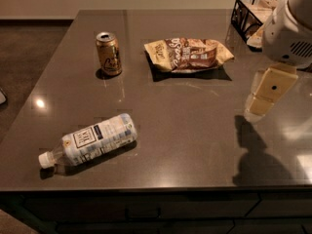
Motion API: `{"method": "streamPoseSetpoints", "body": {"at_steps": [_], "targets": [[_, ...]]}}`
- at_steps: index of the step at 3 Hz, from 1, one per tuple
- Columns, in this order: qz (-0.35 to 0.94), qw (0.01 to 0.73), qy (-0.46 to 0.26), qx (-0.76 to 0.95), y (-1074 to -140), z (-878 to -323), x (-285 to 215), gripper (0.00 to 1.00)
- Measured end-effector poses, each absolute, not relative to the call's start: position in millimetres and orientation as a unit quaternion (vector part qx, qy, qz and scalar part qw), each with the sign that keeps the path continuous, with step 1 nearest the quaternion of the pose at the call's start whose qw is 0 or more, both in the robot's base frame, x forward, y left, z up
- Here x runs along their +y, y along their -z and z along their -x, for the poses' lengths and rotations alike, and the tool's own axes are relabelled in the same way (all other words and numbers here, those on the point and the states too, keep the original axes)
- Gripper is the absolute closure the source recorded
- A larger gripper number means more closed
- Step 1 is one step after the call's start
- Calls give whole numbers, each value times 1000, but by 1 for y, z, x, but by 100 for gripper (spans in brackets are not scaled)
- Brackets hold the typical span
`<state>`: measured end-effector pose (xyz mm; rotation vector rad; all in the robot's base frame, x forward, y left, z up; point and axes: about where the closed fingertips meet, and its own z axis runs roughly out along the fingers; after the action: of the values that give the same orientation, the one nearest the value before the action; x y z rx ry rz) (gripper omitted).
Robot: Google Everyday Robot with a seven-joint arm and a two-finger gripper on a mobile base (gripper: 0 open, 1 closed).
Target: Knock orange can over
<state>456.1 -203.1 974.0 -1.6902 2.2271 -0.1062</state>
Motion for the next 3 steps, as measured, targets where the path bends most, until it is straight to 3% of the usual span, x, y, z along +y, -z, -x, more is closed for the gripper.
{"method": "streamPoseSetpoints", "body": {"at_steps": [3], "targets": [[584, 250, -61, 770, -966, -525, -128, 0]]}}
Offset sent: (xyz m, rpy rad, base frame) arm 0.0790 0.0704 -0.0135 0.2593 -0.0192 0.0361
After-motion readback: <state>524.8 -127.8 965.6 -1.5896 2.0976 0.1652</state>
